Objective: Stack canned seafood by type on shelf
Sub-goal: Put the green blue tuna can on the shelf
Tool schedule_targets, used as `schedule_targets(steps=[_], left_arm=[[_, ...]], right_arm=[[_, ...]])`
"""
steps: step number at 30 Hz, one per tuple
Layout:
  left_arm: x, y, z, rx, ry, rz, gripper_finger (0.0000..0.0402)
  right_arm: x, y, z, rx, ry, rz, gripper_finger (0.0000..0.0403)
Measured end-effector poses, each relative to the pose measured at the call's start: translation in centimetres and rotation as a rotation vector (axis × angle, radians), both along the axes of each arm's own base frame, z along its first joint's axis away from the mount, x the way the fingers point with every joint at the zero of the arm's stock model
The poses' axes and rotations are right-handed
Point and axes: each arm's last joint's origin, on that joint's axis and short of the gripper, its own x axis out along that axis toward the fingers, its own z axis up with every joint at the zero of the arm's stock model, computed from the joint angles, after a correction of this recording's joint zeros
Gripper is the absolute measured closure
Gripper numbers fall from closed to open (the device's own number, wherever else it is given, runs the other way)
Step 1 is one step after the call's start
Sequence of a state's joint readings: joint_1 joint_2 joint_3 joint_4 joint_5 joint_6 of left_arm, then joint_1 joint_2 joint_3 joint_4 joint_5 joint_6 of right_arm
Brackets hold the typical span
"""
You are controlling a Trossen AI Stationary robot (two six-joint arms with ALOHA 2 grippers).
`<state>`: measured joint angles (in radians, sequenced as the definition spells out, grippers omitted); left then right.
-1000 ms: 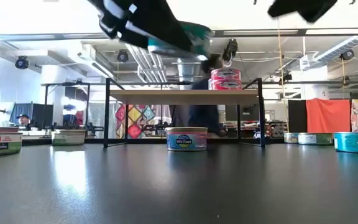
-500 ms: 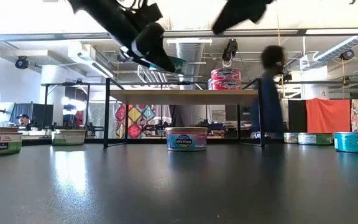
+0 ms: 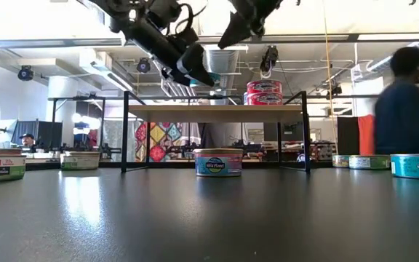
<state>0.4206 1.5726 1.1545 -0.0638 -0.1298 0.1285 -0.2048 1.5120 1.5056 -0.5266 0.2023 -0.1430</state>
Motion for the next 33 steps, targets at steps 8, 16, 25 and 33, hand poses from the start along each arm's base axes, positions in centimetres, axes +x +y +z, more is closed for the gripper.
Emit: schedule_targets(steps=[8, 16, 25, 33], left_arm=[[2.2, 0.7, -2.0, -0.091, 0.062, -0.088, 0.0037], [2.7, 0.8, -3.3, -0.097, 0.092, -0.111, 0.0009], [2.7, 0.8, -3.2, -0.099, 0.093, -0.112, 0.0004], [1.8, 0.5, -2.5, -0.109, 0.146, -0.118, 0.0003]], right_arm=[[0.2, -5.0, -1.8, 0.059, 0.006, 0.006, 0.0390], [1.6, -6.9, -5.2, 0.046, 0.114, 0.015, 0.0390], [2.3, -7.5, -7.0, 0.059, 0.171, 0.018, 0.0390], [2.1, -7.6, -7.2, 0.068, 0.199, 0.003, 0.0390]])
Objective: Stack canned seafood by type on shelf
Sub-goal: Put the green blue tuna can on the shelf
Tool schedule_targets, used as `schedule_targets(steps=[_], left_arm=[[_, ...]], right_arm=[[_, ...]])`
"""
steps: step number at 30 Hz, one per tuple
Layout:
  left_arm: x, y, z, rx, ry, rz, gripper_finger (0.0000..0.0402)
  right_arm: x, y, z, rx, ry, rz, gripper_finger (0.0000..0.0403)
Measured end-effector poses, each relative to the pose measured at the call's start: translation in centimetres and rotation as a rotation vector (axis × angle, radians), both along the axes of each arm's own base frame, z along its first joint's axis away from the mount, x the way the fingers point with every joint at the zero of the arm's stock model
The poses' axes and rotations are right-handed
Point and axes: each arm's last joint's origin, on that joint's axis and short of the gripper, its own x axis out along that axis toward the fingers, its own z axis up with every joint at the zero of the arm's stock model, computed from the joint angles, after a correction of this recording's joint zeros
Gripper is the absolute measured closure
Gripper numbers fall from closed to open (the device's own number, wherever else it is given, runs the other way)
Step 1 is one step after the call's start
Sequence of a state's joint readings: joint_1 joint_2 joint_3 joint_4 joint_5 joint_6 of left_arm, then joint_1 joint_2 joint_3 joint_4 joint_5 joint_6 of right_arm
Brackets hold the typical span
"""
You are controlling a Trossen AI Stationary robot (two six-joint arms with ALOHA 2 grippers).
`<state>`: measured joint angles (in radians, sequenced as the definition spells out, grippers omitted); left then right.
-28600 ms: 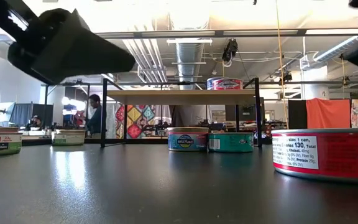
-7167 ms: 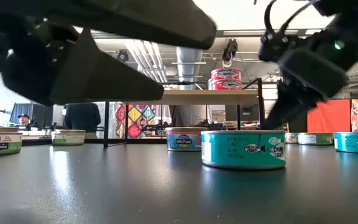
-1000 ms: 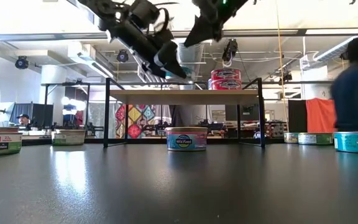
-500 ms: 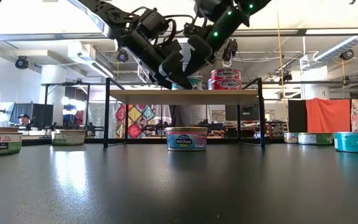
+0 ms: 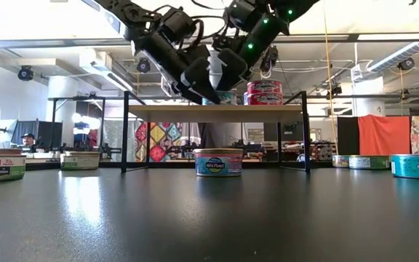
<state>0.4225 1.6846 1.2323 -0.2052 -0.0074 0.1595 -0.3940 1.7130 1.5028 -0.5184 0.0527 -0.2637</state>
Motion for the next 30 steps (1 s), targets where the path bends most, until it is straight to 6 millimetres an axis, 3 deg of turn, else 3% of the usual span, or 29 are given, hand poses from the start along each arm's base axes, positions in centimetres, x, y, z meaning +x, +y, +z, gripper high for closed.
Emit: schedule_targets(steps=[8, 13, 23, 30], left_arm=[[-0.5, -0.2, 1.9, 0.001, 0.079, -0.014, 0.0002], [-0.2, -0.7, 2.7, -0.002, 0.058, -0.013, 0.0002], [-1.7, -5.6, 4.3, -0.009, -0.029, -0.107, 0.0054], [-2.3, -8.7, 1.5, -0.011, -0.124, -0.246, 0.0151]], right_arm=[[0.4, -0.4, -0.5, -0.013, -0.008, -0.010, 0.0390], [0.7, -0.4, 0.3, -0.060, -0.074, -0.004, 0.0390], [-1.6, 2.8, 6.8, -0.198, -0.238, 0.055, 0.0390], [-3.7, 6.4, 10.0, -0.187, -0.337, 0.107, 0.0390]])
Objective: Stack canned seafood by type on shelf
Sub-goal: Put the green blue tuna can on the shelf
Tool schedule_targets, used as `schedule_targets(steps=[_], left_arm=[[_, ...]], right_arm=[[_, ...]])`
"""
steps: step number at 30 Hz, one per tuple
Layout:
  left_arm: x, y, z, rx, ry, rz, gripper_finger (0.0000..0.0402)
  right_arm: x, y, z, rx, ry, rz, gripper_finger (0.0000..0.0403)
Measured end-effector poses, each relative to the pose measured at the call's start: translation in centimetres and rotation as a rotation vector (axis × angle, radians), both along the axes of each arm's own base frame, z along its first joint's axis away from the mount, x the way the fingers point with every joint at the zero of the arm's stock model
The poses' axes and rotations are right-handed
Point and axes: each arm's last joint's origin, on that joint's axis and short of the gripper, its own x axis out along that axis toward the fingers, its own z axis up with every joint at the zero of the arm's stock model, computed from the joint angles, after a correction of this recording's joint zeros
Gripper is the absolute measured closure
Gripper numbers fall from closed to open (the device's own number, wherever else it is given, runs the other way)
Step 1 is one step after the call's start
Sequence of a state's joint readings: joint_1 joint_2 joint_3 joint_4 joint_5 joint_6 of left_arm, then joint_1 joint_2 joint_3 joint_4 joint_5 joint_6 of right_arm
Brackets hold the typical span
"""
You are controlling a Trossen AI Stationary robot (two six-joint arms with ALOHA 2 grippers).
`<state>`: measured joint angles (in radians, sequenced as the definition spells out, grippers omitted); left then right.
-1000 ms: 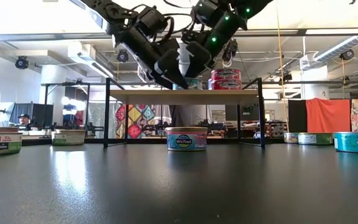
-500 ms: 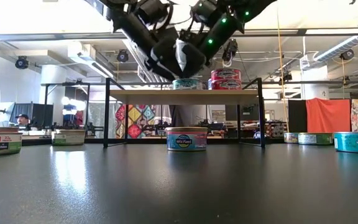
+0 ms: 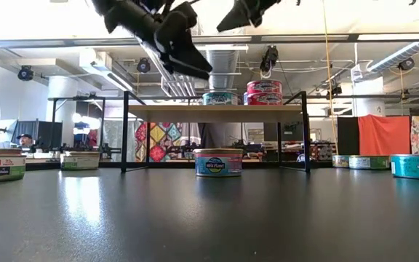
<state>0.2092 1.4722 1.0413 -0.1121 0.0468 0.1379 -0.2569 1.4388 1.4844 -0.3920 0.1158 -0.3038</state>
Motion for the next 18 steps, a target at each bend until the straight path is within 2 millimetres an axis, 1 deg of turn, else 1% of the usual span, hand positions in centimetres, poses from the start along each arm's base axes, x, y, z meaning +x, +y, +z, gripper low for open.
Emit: schedule_targets(steps=[3, 5, 7, 10, 11, 12, 14, 18], left_arm=[[0.3, 0.0, -0.9, 0.012, -0.036, 0.015, 0.0213], [0.4, 0.7, -1.4, 0.029, -0.042, 0.065, 0.0258], [0.6, 1.5, -1.5, 0.029, -0.056, 0.096, 0.0305], [1.1, 2.5, -1.3, 0.035, -0.086, 0.124, 0.0372], [1.2, 2.8, -1.4, 0.035, -0.088, 0.132, 0.0386], [1.4, 3.1, -1.5, 0.032, -0.083, 0.140, 0.0393], [1.8, 3.6, -2.1, 0.025, -0.065, 0.152, 0.0389], [2.9, 4.6, -2.9, 0.021, -0.040, 0.169, 0.0390]], right_arm=[[-0.5, 1.4, 0.0, 0.020, -0.006, 0.027, 0.0390], [-0.7, 2.3, -0.1, 0.035, -0.010, 0.045, 0.0390], [-0.8, 3.1, -0.5, 0.050, -0.007, 0.062, 0.0390], [-0.8, 4.3, -1.4, 0.066, 0.018, 0.092, 0.0390], [-0.8, 4.7, -1.7, 0.068, 0.029, 0.104, 0.0390], [-0.7, 5.1, -1.9, 0.068, 0.034, 0.115, 0.0390], [-0.7, 5.8, -2.0, 0.054, 0.041, 0.109, 0.0390], [-1.0, 7.0, -2.1, -0.026, 0.087, 0.004, 0.0390]])
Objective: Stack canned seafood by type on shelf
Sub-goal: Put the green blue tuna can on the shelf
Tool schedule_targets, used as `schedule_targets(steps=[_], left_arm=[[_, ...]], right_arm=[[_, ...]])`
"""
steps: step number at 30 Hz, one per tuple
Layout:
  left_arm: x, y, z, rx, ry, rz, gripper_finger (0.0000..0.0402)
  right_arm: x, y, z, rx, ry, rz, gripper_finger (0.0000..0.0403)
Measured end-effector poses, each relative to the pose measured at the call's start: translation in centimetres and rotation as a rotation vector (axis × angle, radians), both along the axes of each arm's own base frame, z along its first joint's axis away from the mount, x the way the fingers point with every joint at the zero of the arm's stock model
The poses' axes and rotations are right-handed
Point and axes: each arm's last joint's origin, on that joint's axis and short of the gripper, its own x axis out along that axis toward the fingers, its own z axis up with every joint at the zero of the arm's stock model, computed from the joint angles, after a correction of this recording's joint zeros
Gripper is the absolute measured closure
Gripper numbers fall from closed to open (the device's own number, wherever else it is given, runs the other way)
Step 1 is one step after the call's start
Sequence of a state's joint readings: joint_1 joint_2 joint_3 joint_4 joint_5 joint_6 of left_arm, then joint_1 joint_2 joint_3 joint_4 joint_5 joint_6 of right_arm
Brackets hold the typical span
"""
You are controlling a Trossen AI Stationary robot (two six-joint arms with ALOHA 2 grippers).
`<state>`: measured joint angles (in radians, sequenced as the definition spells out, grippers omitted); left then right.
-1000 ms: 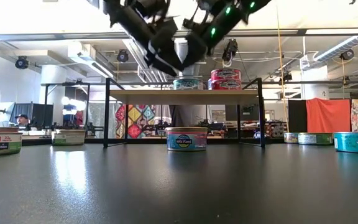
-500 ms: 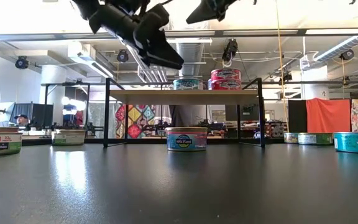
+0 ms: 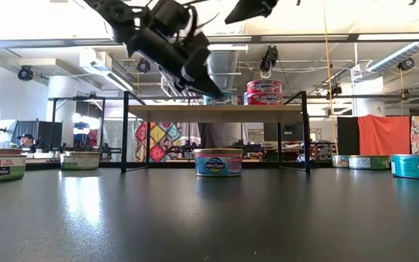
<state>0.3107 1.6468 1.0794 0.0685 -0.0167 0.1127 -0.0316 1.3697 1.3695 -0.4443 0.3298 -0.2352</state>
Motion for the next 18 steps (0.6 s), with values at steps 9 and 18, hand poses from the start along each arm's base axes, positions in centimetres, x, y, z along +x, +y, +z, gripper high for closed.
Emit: schedule_targets(steps=[9, 18], left_arm=[[1.3, 3.4, 0.2, 0.010, -0.004, 0.070, 0.0401], [2.5, 5.9, -0.3, 0.018, 0.000, 0.103, 0.0401]], right_arm=[[-1.6, 2.0, -0.4, -0.016, 0.125, -0.088, 0.0390], [-2.6, 2.5, -0.5, 0.029, 0.153, -0.106, 0.0390]])
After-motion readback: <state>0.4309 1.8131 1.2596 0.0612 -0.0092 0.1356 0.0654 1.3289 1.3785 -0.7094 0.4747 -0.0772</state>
